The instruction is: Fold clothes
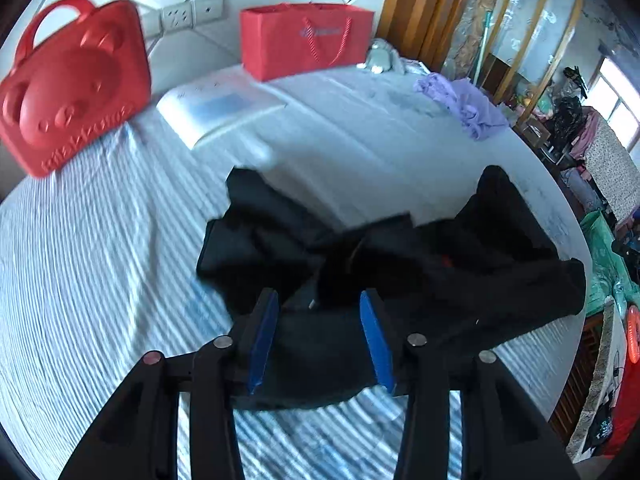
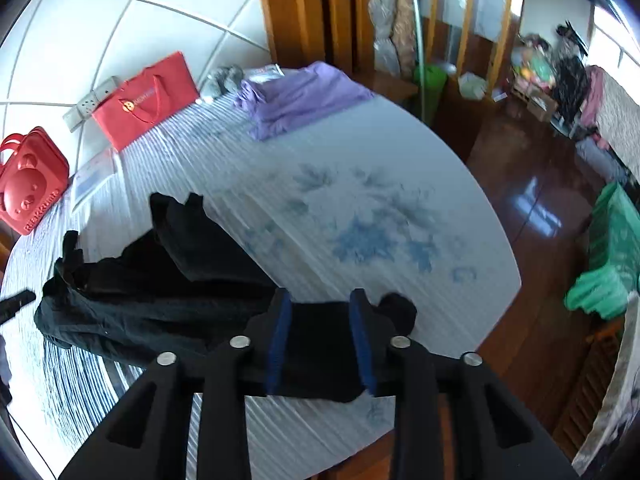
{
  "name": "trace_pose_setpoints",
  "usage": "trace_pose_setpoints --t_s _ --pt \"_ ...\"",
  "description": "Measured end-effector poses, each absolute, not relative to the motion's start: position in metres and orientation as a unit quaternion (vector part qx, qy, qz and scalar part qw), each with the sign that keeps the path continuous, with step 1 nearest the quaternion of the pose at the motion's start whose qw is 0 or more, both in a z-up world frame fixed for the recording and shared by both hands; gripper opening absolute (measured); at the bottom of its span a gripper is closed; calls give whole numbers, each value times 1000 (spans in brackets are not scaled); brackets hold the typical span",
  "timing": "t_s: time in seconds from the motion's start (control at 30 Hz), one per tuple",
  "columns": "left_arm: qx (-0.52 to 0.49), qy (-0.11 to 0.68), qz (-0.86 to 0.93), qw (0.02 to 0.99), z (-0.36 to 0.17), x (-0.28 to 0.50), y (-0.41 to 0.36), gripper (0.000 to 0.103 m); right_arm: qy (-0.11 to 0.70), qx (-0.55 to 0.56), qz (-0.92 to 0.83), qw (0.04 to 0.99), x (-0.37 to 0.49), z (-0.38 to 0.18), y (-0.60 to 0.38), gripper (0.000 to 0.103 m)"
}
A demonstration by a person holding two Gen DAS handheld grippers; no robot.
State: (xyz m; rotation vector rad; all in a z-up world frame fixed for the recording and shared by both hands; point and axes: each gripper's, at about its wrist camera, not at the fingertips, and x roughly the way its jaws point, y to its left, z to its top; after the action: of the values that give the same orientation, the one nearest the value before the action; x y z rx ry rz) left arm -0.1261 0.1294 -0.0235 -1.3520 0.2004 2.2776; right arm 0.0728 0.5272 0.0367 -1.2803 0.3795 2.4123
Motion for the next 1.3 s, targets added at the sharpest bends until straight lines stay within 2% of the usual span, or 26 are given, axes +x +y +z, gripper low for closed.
trace_pose_setpoints --t_s 0.23,0.27,0.3,0.33,0.5,0.7,0.97,1.17,1.23,1.27,1.3 --pt "-548 107 798 226 -67 -151 172 50 127 -472 865 113 31 15 517 33" --pt "-555 107 794 224 -73 -149 174 45 125 -479 863 102 23 9 514 35" --pt "-559 104 792 223 -77 -148 174 15 122 -485 861 90 15 4 512 37" --pt "-562 101 791 219 -78 -143 173 5 119 -492 859 80 8 -2 509 39" --pt "-521 92 827 190 -48 -102 149 2 93 -528 842 53 -11 -31 495 40" --pt "-486 50 855 175 5 -52 97 2 88 -532 842 30 -27 -39 482 42" --pt "-548 78 810 192 -3 -1 74 2 57 -523 848 -65 -49 -26 416 43" --pt "-615 74 758 204 -29 38 48 4 44 -559 825 -73 -41 -48 394 43" --pt "-604 42 770 201 -15 34 34 11 44 -559 825 -62 -42 -47 397 43" --pt "-590 26 782 201 -4 28 29 25 45 -557 828 -57 -43 -44 399 43" --pt "-573 14 795 198 5 19 24 45 48 -551 832 -51 -44 -40 403 43"
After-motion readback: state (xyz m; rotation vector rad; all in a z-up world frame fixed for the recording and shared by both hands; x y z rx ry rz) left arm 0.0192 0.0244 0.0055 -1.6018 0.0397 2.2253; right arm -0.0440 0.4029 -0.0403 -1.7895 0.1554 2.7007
